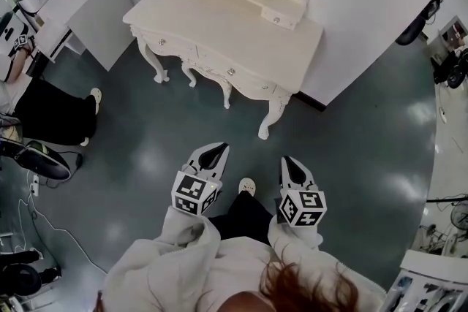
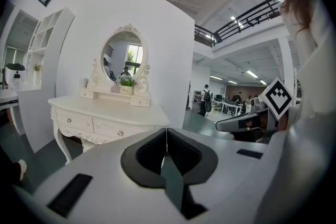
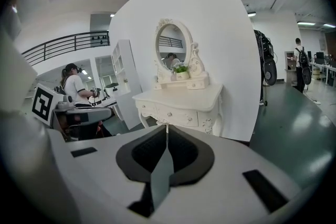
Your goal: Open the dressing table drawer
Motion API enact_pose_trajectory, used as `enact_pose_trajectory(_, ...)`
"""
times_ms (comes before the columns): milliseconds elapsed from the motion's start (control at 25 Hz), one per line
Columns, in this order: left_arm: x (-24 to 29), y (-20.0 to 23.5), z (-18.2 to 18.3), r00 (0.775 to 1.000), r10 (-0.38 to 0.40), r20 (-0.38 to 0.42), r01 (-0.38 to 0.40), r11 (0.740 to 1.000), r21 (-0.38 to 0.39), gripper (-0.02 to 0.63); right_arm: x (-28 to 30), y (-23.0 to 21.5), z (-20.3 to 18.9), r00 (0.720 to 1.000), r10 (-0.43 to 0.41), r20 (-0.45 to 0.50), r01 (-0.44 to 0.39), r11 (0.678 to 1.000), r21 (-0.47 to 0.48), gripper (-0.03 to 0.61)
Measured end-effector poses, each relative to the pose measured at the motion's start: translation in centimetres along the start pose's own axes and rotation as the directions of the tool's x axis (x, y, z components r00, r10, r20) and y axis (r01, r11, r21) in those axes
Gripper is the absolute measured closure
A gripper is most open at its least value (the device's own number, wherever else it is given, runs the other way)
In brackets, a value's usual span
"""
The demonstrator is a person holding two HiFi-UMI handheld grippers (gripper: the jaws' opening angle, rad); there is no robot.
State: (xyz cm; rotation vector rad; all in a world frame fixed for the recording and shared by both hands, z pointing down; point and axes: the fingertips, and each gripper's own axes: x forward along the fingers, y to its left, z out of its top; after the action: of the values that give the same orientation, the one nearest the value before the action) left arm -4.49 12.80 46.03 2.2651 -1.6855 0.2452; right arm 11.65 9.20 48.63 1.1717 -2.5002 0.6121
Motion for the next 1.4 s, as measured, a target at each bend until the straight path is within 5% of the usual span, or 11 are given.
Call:
enact_pose_trajectory(1040, 11.7, 2.8, 2.7, 0.999, 0.046, -0.011, -0.046, 0.999, 0.003, 0.594, 9.8, -7.6, 5.2, 0.998, 0.063, -0.018, -0.063, 0.998, -0.019, 0.541)
enact_pose_trajectory(1400, 11.9, 2.2, 2.0, 0.998, 0.060, -0.020, -0.061, 0.998, -0.014, 0.594, 10.5, -7.3, 4.7, 0.994, 0.101, -0.037, -0.102, 0.995, -0.024, 0.541)
